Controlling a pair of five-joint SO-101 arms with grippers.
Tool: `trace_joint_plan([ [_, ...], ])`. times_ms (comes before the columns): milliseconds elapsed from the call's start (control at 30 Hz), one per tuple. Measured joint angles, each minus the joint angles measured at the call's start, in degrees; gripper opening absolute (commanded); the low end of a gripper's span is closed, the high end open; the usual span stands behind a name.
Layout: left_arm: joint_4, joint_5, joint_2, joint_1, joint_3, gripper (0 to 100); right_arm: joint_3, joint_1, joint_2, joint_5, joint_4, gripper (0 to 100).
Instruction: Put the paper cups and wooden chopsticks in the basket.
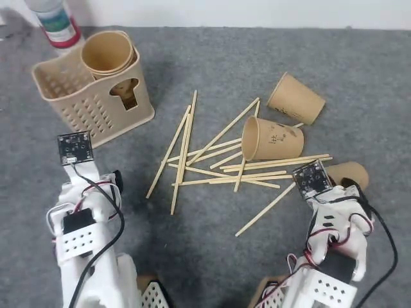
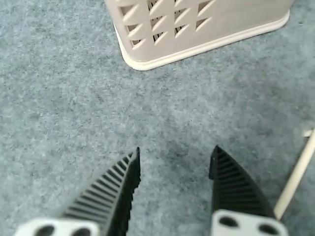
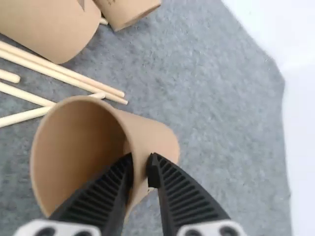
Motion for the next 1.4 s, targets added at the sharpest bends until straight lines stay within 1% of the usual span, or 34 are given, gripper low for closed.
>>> trace_joint_plan([
  [133,0.0,0.0,0.0,0.0,0.0,22,-0.18,0.0,0.0,0.88,-0.18,0.7],
  [233,0.0,0.0,0.0,0.0,0.0,22,-3.16,0.79,1.23,1.05,-0.18,0.7],
  [367,0.0,0.0,0.0,0.0,0.0,22,-10.55,2.37,1.23,1.05,0.44,0.7],
  [567,0.0,0.0,0.0,0.0,0.0,22,-26.46,2.2,0.62,1.05,6.15,0.7],
  [700,0.0,0.0,0.0,0.0,0.0,22,-36.48,-3.6,0.0,-0.7,9.58,0.7],
  [867,0.0,0.0,0.0,0.0,0.0,22,-43.6,-13.27,0.26,-4.66,10.11,0.8],
  [1000,0.0,0.0,0.0,0.0,0.0,22,-49.85,-20.66,6.59,-10.02,10.11,0.8],
  [1167,0.0,0.0,0.0,0.0,0.0,22,-63.03,-29.63,23.21,-19.08,10.11,0.9],
  [1400,0.0,0.0,0.0,0.0,0.0,22,-92.92,-42.9,55.82,-32.62,17.05,0.9],
])
